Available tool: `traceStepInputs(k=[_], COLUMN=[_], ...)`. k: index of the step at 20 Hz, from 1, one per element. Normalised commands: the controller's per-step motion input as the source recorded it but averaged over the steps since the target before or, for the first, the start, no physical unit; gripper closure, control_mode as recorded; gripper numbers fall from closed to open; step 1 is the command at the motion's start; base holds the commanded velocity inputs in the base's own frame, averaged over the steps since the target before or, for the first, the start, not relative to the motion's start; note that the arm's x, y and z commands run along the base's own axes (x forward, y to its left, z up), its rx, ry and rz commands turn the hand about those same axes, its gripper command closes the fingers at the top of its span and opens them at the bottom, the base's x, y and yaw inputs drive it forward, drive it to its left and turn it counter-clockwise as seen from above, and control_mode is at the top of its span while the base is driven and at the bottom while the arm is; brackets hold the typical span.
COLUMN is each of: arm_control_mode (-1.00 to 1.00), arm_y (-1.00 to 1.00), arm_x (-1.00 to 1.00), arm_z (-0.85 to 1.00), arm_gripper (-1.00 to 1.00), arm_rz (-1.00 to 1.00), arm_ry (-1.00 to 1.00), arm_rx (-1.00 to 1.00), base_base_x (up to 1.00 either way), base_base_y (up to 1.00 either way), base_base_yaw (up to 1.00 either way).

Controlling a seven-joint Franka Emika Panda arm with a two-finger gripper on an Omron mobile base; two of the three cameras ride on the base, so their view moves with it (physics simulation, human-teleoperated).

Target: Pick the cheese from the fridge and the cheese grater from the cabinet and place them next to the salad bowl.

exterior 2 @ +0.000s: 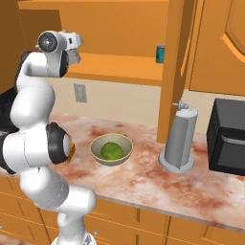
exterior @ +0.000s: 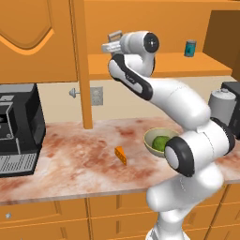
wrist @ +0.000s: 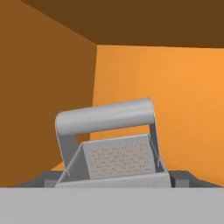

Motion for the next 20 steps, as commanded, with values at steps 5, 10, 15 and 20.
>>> traceStepInputs(k=[5,10,15,20], arm_control_mode=[-1.00,-1.00,-1.00,-1.00], arm_y=[-0.13,-0.35,-0.25,-0.48], arm_x=[-0.73,-0.95,-1.00,-1.00], arm_z=[0.12,0.32,0.05,-0.08], arm_gripper=[1.00,1.00,1.00,1.00], arm_rz=[-0.05,-0.11,-0.16,-0.17], arm_ry=[-0.01,0.06,0.09,0.01], arm_rx=[0.02,0.07,0.03,0.00], base_base_x=[0.00,0.00,0.00,0.00], base_base_y=[0.00,0.00,0.00,0.00], base_base_yaw=[0.00,0.00,0.00,0.00])
